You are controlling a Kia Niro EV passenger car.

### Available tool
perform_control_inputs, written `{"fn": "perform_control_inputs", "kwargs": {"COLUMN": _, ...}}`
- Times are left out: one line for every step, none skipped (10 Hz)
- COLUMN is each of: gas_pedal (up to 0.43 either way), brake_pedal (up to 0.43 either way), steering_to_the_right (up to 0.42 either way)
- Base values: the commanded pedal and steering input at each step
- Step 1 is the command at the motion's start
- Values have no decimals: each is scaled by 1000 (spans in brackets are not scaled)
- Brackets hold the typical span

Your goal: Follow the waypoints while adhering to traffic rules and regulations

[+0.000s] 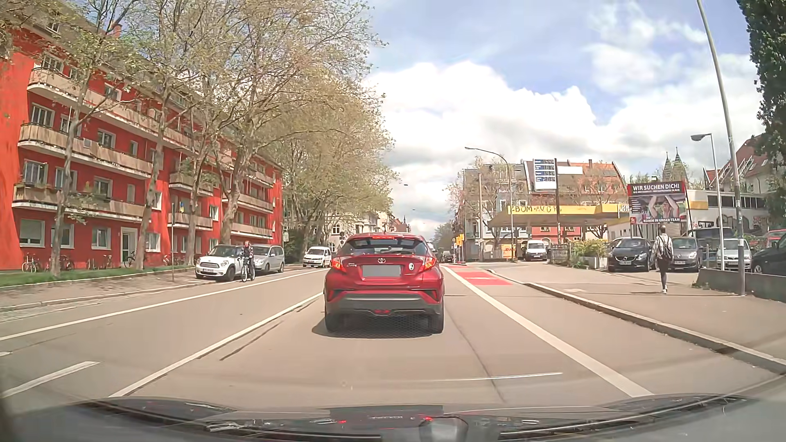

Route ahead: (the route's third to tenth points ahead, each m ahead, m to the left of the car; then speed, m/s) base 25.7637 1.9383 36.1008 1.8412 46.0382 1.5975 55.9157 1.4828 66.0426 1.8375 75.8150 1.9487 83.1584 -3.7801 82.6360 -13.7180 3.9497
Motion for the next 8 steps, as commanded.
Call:
{"fn": "perform_control_inputs", "kwargs": {"gas_pedal": 0, "brake_pedal": 0, "steering_to_the_right": 11}}
{"fn": "perform_control_inputs", "kwargs": {"gas_pedal": 0, "brake_pedal": 0, "steering_to_the_right": 11}}
{"fn": "perform_control_inputs", "kwargs": {"gas_pedal": 0, "brake_pedal": 0, "steering_to_the_right": 12}}
{"fn": "perform_control_inputs", "kwargs": {"gas_pedal": 0, "brake_pedal": 0, "steering_to_the_right": 12}}
{"fn": "perform_control_inputs", "kwargs": {"gas_pedal": 0, "brake_pedal": 0, "steering_to_the_right": 15}}
{"fn": "perform_control_inputs", "kwargs": {"gas_pedal": 0, "brake_pedal": 0, "steering_to_the_right": 15}}
{"fn": "perform_control_inputs", "kwargs": {"gas_pedal": 0, "brake_pedal": 0, "steering_to_the_right": 15}}
{"fn": "perform_control_inputs", "kwargs": {"gas_pedal": 0, "brake_pedal": 0, "steering_to_the_right": 15}}
